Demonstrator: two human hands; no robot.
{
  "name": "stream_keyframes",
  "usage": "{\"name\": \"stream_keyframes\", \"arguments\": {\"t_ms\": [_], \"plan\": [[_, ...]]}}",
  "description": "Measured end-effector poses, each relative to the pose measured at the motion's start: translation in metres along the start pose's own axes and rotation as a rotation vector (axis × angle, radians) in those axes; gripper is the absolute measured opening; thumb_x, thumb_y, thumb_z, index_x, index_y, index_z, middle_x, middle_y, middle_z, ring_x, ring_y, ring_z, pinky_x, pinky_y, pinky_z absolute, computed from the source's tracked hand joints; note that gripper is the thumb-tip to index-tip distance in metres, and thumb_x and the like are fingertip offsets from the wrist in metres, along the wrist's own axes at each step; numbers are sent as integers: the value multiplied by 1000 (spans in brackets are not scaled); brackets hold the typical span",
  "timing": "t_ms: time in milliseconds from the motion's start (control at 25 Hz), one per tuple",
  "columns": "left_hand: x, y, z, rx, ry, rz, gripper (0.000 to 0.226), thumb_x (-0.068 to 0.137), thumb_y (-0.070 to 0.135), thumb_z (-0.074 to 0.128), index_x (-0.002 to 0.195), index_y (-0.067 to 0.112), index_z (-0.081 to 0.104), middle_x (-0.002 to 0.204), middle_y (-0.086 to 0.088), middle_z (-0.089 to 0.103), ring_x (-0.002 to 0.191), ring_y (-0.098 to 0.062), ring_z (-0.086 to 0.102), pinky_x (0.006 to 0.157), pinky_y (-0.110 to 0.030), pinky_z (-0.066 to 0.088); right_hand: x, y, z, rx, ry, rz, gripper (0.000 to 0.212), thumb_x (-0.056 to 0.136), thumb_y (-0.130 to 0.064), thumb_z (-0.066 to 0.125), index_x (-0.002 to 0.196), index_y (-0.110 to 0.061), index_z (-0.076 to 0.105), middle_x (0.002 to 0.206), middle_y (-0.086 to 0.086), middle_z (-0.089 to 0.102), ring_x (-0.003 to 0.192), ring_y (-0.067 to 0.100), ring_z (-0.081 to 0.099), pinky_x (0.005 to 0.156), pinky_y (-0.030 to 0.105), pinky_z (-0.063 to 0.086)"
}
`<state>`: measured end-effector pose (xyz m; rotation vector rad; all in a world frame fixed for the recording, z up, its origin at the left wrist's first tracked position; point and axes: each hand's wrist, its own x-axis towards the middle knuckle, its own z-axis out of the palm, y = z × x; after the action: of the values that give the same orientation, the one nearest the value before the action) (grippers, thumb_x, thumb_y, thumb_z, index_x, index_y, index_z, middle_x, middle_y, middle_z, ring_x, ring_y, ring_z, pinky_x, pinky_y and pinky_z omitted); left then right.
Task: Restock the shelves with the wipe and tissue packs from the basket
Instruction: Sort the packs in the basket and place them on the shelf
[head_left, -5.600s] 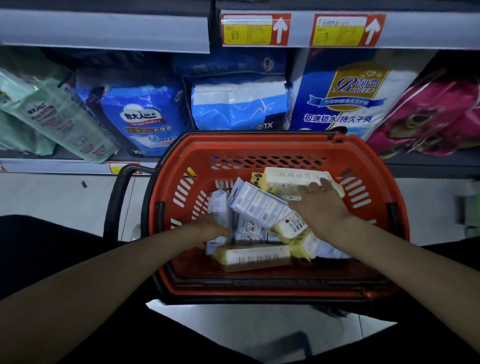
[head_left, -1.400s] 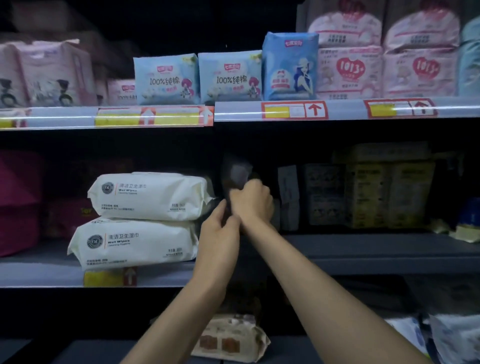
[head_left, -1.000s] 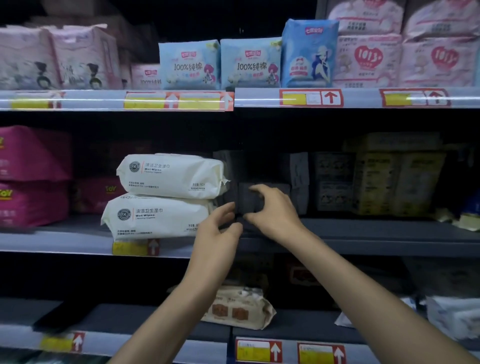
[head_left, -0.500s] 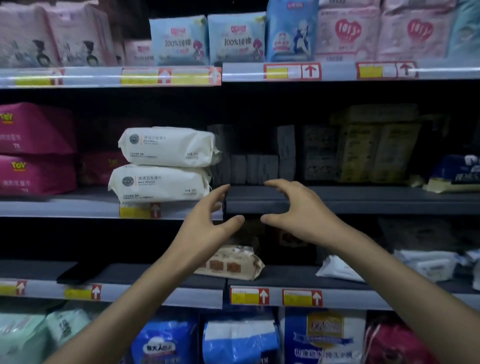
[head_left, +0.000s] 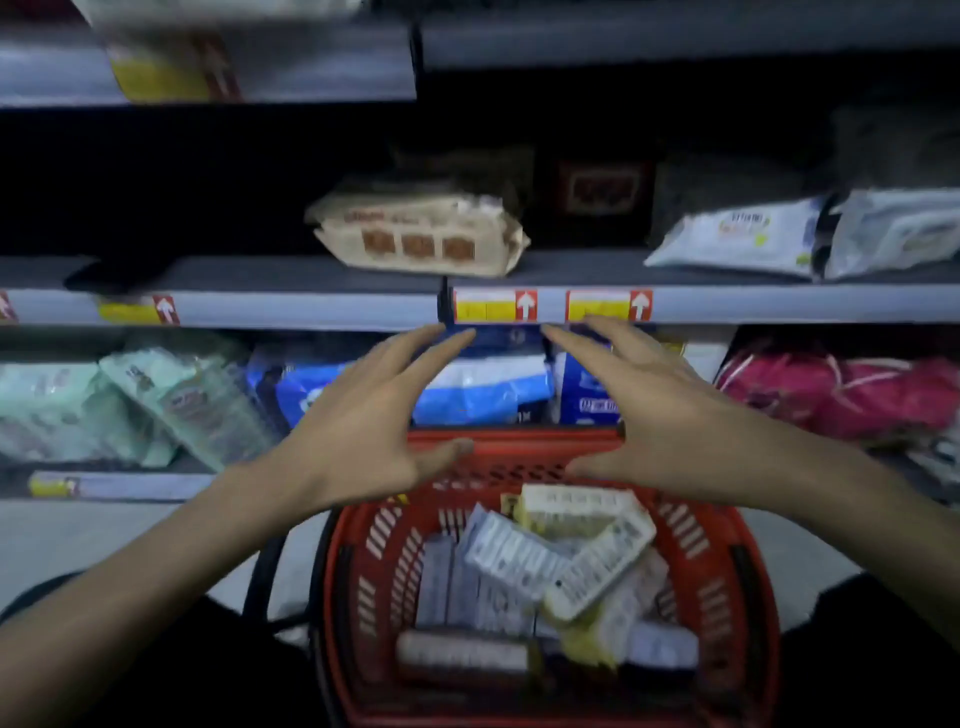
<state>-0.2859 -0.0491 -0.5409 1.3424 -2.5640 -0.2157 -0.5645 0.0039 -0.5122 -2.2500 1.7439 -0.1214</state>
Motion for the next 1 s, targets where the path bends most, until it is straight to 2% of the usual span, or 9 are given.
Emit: {"name": "stream_keyframes", "arguments": {"t_ms": [160,320,440,560,720,800,880,920,1000], "plan": [[-26,-14,81,37,-188,-4,85,83,66,62,158,37,32,152,7,43,138,-21,48,106,-36,46,7,11,84,-40,-260,-11,115,84,-54,78,164,-40,-3,171,2,0,158,28,8,126,44,21],[-34,-30,162,17,-539,-133,79,85,63,63,154,33,37,145,3,50,131,-26,56,98,-42,53,19,20,161,-87,-528,10,98,91,-41,75,165,-28,11,165,14,19,147,36,30,115,44,38],[-34,-37,207,151,-662,-112,93,84,70,63,159,31,26,150,-3,46,130,-33,57,99,-45,52,22,25,202,-308,-611,-22,82,103,-40,60,165,-18,11,167,20,16,149,43,24,119,55,29],[-31,-35,232,231,-727,-129,107,83,75,61,165,30,8,155,-9,40,135,-37,51,105,-47,46,22,26,219,-325,-685,-57,73,106,-55,46,163,-18,20,166,21,21,150,42,25,121,56,24],[-17,-38,258,-378,-721,-553,123,80,72,71,165,22,-3,148,-18,50,123,-38,62,81,-32,51,19,30,228,-417,-697,-99,63,105,-53,48,153,-15,38,151,19,45,139,39,41,117,53,26],[-9,-39,261,-723,-618,-801,88,85,53,80,152,16,37,127,-11,65,112,-30,66,78,-29,49,18,30,230,-455,-693,-112,57,105,-48,51,150,-15,42,147,17,49,136,39,43,115,52,26],[-3,-39,259,-974,-553,-973,36,91,33,80,114,16,60,102,-12,68,96,-26,65,77,-33,51,18,31,230,-471,-681,-119,52,105,-46,52,147,-15,45,144,16,51,132,38,45,112,52,28],[-2,-41,258,-1022,-531,-1018,23,91,28,80,103,16,62,101,-14,68,92,-26,65,76,-32,54,18,31,230,-481,-678,-126,51,105,-45,52,146,-15,46,143,16,51,131,38,45,111,52,29],[-3,-45,261,-1012,-502,-1062,24,91,21,81,108,9,70,107,-18,72,90,-26,69,74,-31,58,18,31,231,-496,-665,-139,51,105,-46,51,145,-15,46,142,16,52,130,38,46,111,52,30]]}}
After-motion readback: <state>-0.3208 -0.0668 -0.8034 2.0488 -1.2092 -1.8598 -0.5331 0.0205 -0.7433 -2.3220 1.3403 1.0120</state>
